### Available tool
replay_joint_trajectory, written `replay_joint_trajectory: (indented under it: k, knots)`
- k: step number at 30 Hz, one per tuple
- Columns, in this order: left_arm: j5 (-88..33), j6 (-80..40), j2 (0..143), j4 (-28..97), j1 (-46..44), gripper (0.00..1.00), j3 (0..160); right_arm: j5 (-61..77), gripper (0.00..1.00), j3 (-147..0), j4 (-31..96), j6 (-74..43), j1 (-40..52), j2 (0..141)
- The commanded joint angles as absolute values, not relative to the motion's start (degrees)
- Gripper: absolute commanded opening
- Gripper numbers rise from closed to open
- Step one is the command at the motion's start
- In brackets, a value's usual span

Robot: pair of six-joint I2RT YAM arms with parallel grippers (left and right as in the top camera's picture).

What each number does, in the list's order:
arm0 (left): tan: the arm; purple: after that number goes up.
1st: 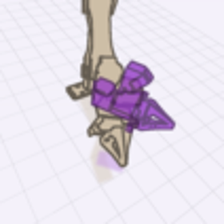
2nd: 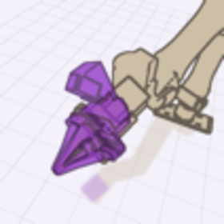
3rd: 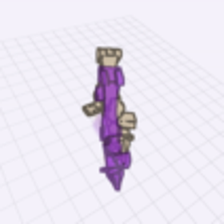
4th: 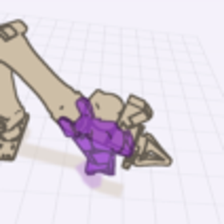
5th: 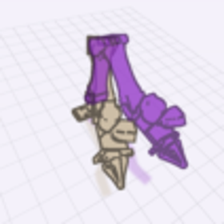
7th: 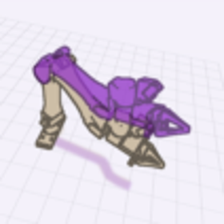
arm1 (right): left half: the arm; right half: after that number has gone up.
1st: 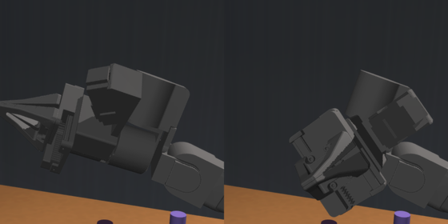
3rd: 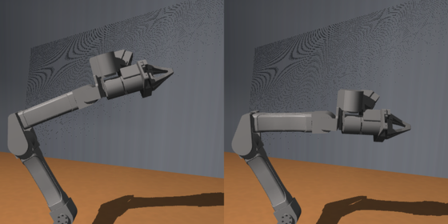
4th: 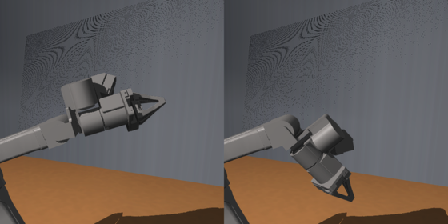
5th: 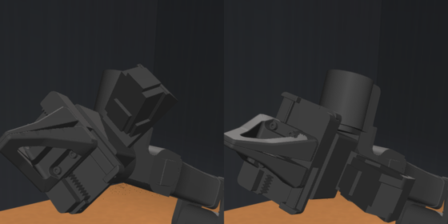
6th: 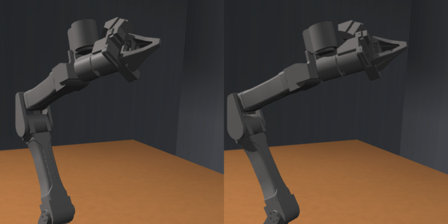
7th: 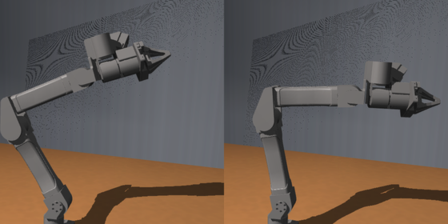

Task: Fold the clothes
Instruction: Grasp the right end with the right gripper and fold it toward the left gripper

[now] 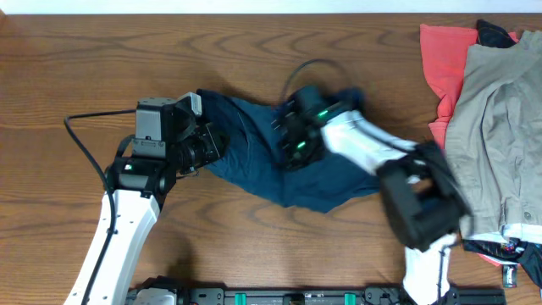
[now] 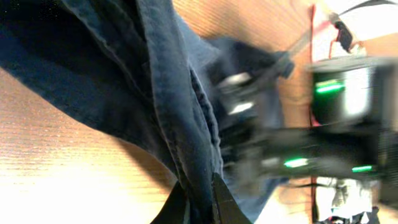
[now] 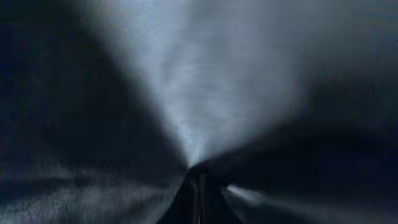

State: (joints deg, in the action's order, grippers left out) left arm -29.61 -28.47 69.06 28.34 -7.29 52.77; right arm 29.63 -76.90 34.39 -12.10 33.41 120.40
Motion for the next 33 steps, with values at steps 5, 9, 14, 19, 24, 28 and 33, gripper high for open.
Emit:
replay_joint_trajectory:
  k: [5,9,14,19,24,28,33]
  knots:
    - [-30.9,-30.5,64.6,28.1,-7.1,0.06,53.3,32.1,0.02,-76.7,26.4,-15.9,41.7,125.8]
    - [-30.8,-30.5,64.4,28.7,-7.1,0.06,53.3,31.3,0.08,-78.1,27.3,-15.8,40.8,123.8]
    - [-29.7,-30.0,65.3,31.2,-7.1,0.06,53.3,29.8,0.17,-79.2,32.2,-15.1,35.8,117.6]
    - [-29.3,-30.0,65.9,32.3,-7.1,0.06,53.2,28.4,0.25,-79.2,37.2,-9.1,28.2,110.8]
    - [-29.3,-30.0,66.2,32.3,-7.1,0.06,53.2,16.8,0.25,-79.1,46.3,-9.1,20.9,108.8]
    - [-29.3,-30.0,66.2,32.3,-7.2,0.06,53.2,8.2,0.21,-77.3,50.9,-9.1,16.9,109.4]
    - [-29.4,-30.1,66.2,32.3,-8.1,0.06,53.2,7.7,0.2,-72.9,49.8,-7.6,15.4,110.1]
